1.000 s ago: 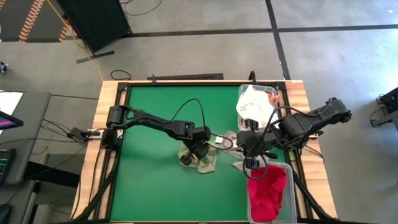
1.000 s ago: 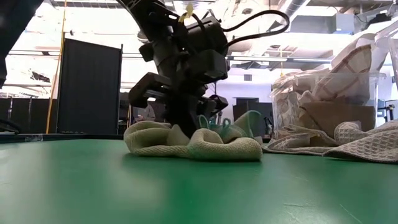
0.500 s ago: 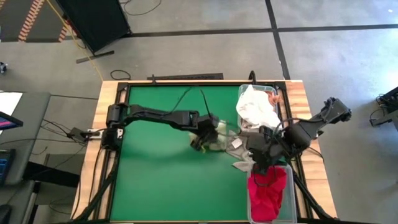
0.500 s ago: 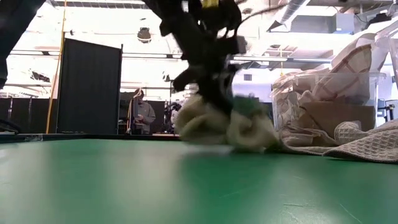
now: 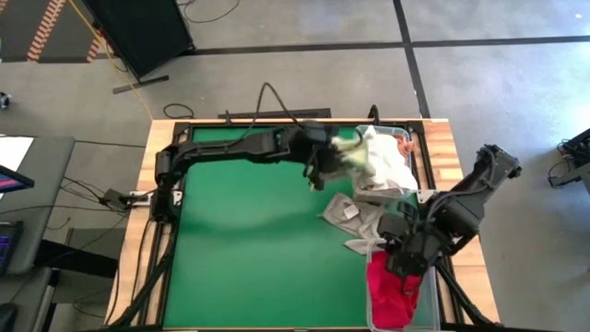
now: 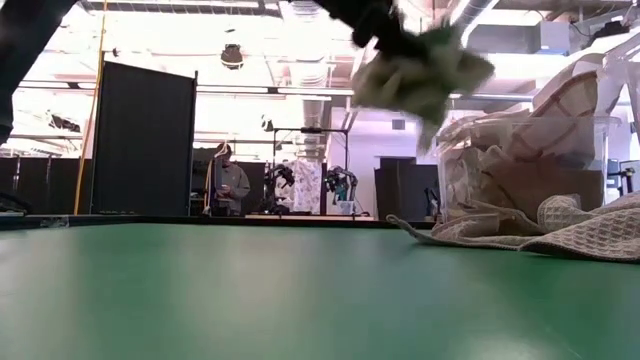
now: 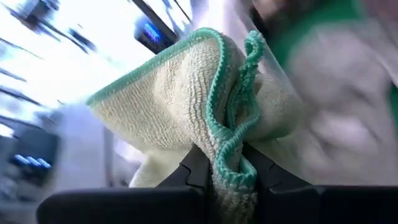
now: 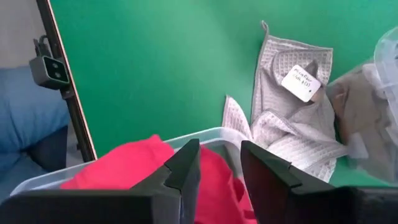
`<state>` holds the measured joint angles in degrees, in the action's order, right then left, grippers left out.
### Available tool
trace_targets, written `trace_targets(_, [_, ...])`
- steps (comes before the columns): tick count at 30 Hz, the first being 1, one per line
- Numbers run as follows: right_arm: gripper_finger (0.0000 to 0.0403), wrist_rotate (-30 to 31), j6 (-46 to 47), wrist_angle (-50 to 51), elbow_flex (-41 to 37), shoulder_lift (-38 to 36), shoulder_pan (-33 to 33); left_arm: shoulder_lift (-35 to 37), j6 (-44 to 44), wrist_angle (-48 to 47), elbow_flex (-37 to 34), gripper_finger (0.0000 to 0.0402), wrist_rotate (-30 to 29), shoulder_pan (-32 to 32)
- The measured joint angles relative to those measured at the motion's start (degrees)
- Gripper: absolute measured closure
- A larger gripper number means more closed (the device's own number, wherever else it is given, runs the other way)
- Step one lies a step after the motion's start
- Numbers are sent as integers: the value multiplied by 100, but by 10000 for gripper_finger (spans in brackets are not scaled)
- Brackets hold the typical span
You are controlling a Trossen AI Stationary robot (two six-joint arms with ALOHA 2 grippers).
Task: Sort towels by color in basket
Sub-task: Put the green towel into the top transparent bin
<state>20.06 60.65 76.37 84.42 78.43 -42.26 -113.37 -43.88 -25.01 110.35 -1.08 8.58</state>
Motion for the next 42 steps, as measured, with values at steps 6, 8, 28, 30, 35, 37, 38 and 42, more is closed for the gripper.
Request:
trace_targets(6, [259, 109, 587, -23, -98, -1, -306, -46, 139, 1649, 91, 365, 517, 238])
trace_targets(8, [259, 109, 845, -18, -179, 0, -417, -114, 308, 2081, 91, 365, 809, 337])
trace_targets(28, [259, 68, 1623, -39, -280, 341, -924, -1492, 679, 3880, 89, 365, 1746, 601])
trace_targets(30, [259, 127, 1815, 245, -280, 337, -859, -1612, 665, 3938, 91, 365, 1748, 601])
trace_targets(35, [259, 621, 2352, 1328, -280, 336, -708, -1807, 633, 3968, 91, 360, 1747, 601])
trace_targets(37, [259, 785, 2294, 1395, -282, 326, -576, -1807, 577, 3932, 91, 352, 1745, 601])
trace_targets(38, [259, 879, 2127, 1348, -286, 309, -500, -1803, 531, 3901, 91, 349, 1746, 601])
trace_targets(42, [259, 1459, 1656, 1382, -286, 285, -99, -1802, 493, 3818, 91, 344, 1747, 598])
